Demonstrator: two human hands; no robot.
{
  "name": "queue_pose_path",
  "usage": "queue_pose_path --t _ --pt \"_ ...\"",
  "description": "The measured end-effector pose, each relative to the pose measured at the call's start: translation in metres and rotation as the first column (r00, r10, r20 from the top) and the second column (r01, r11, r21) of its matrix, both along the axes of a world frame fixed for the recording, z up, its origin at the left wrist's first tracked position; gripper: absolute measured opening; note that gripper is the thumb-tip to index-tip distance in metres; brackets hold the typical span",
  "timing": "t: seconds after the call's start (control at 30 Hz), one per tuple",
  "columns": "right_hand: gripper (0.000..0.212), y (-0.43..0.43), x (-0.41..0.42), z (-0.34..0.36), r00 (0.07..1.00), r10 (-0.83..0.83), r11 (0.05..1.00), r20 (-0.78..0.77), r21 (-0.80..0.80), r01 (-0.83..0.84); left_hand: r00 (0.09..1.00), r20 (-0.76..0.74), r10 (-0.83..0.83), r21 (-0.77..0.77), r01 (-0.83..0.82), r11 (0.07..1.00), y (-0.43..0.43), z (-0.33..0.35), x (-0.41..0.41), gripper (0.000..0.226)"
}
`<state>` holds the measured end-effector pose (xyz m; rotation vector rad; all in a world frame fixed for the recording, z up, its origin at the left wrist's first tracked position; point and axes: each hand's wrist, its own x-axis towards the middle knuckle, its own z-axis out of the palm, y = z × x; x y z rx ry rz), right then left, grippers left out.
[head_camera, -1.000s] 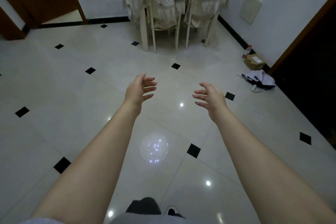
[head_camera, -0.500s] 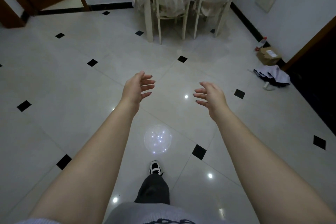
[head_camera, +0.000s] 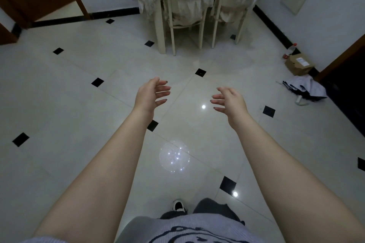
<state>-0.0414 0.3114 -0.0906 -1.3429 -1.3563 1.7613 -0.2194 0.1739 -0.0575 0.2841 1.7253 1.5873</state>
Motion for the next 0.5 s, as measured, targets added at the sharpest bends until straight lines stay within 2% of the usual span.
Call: queue_pose_path --t 0.17,0.33,0.5 --pt "0.011 0.047 -0.029 0.0 1.0 -0.015 1.0 0.008 0.004 0.015 1.0 0.026 -0.015 -0.014 0.015 1.0 0.044 -0.007 -0.027 0.034" --pt "0.019 0.111 -0.066 -0.008 1.0 -0.001 1.0 0.009 0.006 0.001 1.0 0.014 -0.004 -0.022 0.004 1.0 0.107 -0.013 -0.062 0.035" --pt "0.013 0.187 -0.104 -0.006 1.0 0.028 0.999 0.004 0.016 -0.028 0.999 0.001 0.045 -0.039 -0.045 0.998 0.178 -0.011 -0.1 0.036"
